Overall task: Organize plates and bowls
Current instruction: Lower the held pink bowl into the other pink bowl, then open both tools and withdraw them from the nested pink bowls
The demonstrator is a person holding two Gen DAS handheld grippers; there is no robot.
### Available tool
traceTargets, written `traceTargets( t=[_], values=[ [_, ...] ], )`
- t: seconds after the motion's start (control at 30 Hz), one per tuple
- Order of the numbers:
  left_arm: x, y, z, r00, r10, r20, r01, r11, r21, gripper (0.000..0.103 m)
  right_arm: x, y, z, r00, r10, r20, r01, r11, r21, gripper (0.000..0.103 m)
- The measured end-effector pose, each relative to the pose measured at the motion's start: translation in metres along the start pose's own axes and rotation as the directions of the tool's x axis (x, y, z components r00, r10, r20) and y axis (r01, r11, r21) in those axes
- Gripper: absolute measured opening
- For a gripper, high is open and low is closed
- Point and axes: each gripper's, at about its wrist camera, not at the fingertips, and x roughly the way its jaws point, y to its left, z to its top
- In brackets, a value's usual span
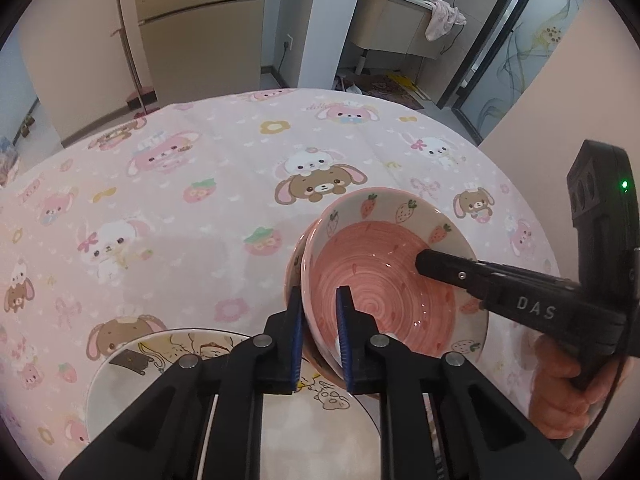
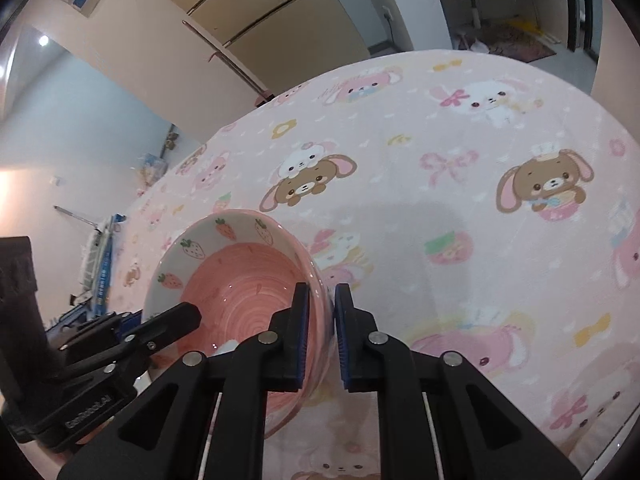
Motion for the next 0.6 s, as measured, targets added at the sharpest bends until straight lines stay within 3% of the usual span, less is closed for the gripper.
traceTargets(
  t=[0.1,0.17,0.3,0.43,0.6],
  values=[
    [-0.007,-0.016,-0.004,0.993,0.077,0.089,-0.086,0.991,0.105,0.012,0.000,0.004,-0.001,1.000,-0.017,0.003,0.018,1.000,-0.020,0.011],
    [-0.011,-0.020,-0.006,0.989,0.079,0.129,-0.095,0.987,0.129,0.012,-0.002,0.008,-0.002,0.997,-0.072,0.025,0.073,0.997,-0.040,0.010],
    [-0.001,-0.007,-0.001,0.993,0.068,0.100,-0.078,0.992,0.100,0.008,-0.009,0.015,-0.003,0.987,-0.145,0.071,0.150,0.986,-0.074,0.009],
    [-0.007,-0.017,-0.004,0.984,0.102,0.145,-0.123,0.982,0.141,0.007,-0.007,0.015,-0.004,0.981,-0.177,0.076,0.183,0.980,-0.077,0.009],
    [-0.007,-0.021,-0.004,0.989,0.062,0.132,-0.081,0.987,0.139,0.007,-0.008,0.021,-0.005,0.973,-0.217,0.083,0.225,0.969,-0.104,0.009]
  ],
)
